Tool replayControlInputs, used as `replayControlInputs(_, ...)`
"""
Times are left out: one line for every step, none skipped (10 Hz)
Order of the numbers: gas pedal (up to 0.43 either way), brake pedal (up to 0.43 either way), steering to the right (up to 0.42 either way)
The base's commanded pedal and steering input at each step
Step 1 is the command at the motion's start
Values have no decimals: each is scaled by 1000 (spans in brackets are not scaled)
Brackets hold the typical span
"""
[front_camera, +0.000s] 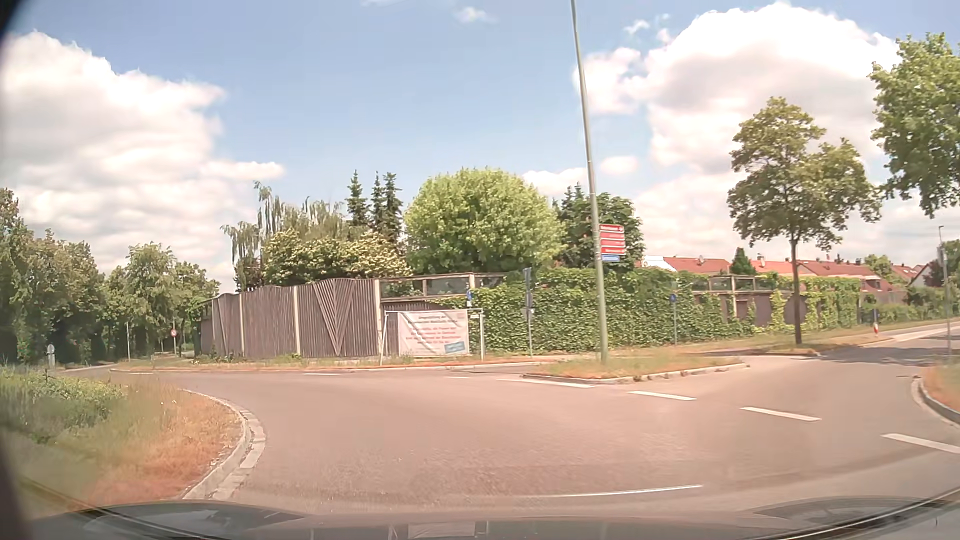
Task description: Follow the waypoints while adhering to traffic rules and regulations
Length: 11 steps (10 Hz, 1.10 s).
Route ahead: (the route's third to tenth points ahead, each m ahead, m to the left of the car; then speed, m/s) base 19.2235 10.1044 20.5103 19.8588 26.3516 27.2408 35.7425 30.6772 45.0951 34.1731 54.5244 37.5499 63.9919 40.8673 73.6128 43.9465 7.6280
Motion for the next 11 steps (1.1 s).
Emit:
replayControlInputs(87, 6, -214)
replayControlInputs(98, 12, -212)
replayControlInputs(118, 12, -212)
replayControlInputs(130, 12, -212)
replayControlInputs(138, 12, -214)
replayControlInputs(138, 12, -217)
replayControlInputs(138, 12, -224)
replayControlInputs(138, 12, -233)
replayControlInputs(150, 12, -242)
replayControlInputs(150, 12, -246)
replayControlInputs(157, 12, -249)
